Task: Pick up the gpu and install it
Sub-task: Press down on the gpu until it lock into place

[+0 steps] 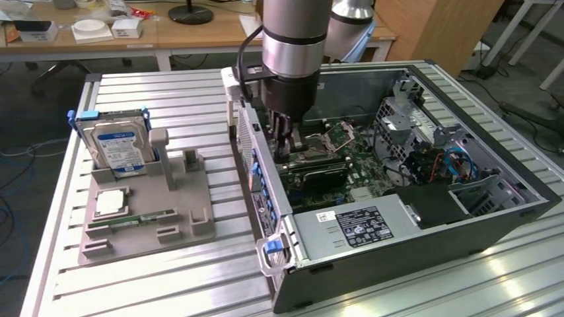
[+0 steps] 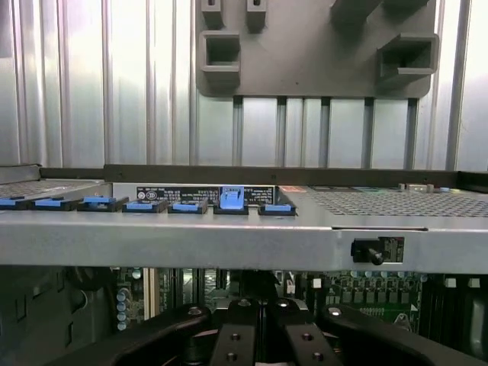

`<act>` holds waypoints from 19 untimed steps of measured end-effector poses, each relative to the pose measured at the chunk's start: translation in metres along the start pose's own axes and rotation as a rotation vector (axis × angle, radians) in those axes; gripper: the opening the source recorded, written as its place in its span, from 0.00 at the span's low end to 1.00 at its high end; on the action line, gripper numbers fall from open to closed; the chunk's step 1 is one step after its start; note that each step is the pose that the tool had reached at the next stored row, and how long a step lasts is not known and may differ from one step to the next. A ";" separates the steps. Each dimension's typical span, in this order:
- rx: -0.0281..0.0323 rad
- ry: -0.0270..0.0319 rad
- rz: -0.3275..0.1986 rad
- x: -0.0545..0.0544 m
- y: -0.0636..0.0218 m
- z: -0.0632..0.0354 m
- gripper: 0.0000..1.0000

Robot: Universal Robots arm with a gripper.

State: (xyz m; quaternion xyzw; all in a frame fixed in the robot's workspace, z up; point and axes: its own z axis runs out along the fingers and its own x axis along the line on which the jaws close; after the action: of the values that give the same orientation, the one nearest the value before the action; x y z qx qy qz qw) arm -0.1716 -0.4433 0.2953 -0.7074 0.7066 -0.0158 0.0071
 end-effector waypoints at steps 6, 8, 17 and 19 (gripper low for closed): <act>-0.0001 -0.0002 0.000 -0.001 -0.0069 0.0038 0.10; 0.0000 -0.0012 -0.001 -0.001 -0.0102 0.0049 0.10; 0.0000 -0.0035 -0.005 -0.003 -0.0393 0.0083 0.10; 0.0000 -0.0037 -0.007 -0.003 -0.0466 0.0097 0.10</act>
State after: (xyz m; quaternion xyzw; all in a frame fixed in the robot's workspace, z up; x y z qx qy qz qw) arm -0.1247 -0.4404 0.2871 -0.7099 0.7041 -0.0146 0.0083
